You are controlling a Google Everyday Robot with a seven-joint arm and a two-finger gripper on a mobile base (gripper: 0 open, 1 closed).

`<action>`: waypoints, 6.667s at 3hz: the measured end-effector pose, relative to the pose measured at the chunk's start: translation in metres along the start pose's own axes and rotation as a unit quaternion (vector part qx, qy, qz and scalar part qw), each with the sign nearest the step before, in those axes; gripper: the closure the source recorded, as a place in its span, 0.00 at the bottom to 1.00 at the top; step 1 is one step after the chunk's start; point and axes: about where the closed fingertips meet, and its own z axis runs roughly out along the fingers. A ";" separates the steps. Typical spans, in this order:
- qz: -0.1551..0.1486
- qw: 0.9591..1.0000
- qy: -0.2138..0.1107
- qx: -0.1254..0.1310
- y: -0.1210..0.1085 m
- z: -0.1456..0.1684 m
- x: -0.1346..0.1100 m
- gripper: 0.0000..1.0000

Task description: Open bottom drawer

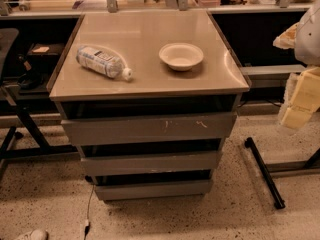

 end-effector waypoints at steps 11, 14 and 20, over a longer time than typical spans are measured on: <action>-0.010 0.991 -0.040 -0.131 0.160 0.359 -0.061 0.00; 0.029 0.990 -0.036 -0.132 0.152 0.525 -0.064 0.00; 0.116 0.983 -0.002 -0.143 0.159 0.728 -0.026 0.00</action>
Offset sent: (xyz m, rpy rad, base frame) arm 0.0049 0.0006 -0.0064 -0.0219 -0.0236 -0.0304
